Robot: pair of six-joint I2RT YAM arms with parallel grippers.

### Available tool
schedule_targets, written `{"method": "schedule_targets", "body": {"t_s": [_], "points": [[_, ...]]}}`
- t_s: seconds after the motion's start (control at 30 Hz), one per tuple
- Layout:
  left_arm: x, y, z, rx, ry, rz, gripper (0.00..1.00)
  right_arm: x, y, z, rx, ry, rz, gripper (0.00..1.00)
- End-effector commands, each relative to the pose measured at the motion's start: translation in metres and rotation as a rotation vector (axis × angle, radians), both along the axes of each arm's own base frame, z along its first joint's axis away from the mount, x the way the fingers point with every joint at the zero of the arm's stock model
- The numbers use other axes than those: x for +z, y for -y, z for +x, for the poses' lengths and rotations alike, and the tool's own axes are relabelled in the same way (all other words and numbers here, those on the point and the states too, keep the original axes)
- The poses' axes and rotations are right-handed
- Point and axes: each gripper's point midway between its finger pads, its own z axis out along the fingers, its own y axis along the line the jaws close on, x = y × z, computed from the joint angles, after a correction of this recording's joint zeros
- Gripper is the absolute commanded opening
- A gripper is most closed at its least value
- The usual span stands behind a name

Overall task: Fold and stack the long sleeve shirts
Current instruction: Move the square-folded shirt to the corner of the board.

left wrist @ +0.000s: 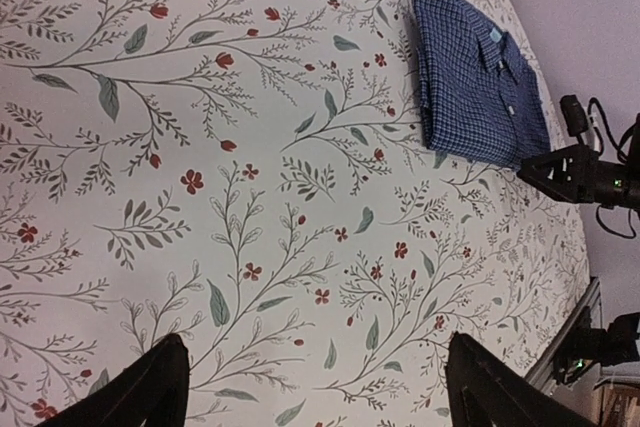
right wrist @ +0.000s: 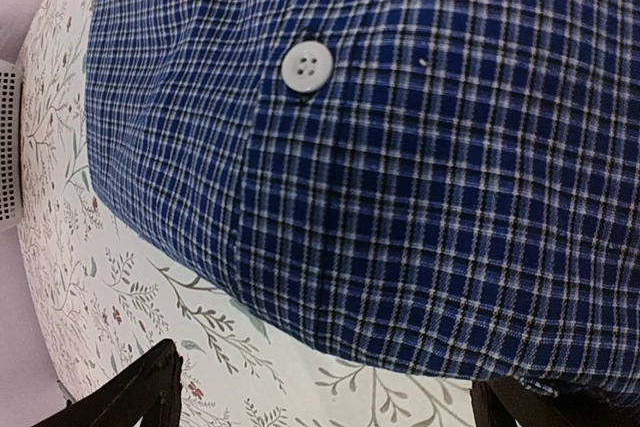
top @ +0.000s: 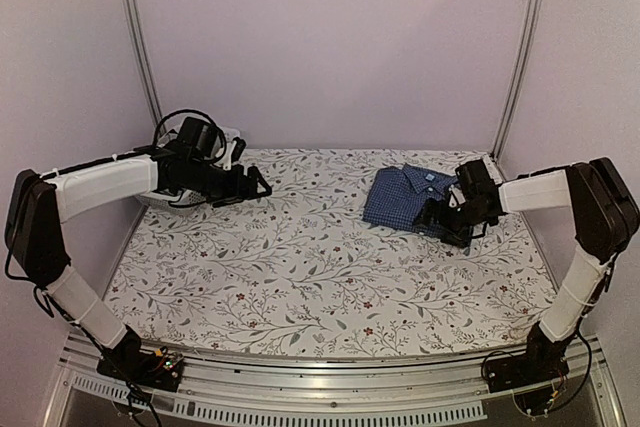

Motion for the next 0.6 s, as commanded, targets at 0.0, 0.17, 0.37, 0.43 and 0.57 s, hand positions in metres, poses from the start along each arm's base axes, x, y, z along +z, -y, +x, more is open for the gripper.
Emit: {"method": "schedule_targets", "body": {"t_s": [0.0, 0.17, 0.37, 0.43, 0.57], "points": [[0.022, -0.005, 0.004, 0.006, 0.065, -0.010, 0.89, -0.017, 0.035, 0.027, -0.076, -0.002, -0.058, 0.99], [0.022, -0.005, 0.004, 0.005, 0.063, -0.010, 0.89, -0.018, 0.070, 0.059, -0.150, 0.020, -0.078, 0.99], [0.022, -0.007, 0.004, 0.009, 0.062, -0.005, 0.89, -0.020, 0.082, 0.079, -0.130, 0.016, -0.099, 0.99], [0.022, -0.008, 0.004, 0.013, 0.062, -0.004, 0.89, -0.016, 0.078, 0.076, -0.117, 0.022, -0.109, 0.99], [0.022, -0.006, 0.004, 0.010, 0.055, -0.014, 0.89, 0.005, 0.065, 0.065, -0.105, 0.058, -0.132, 0.99]]}}
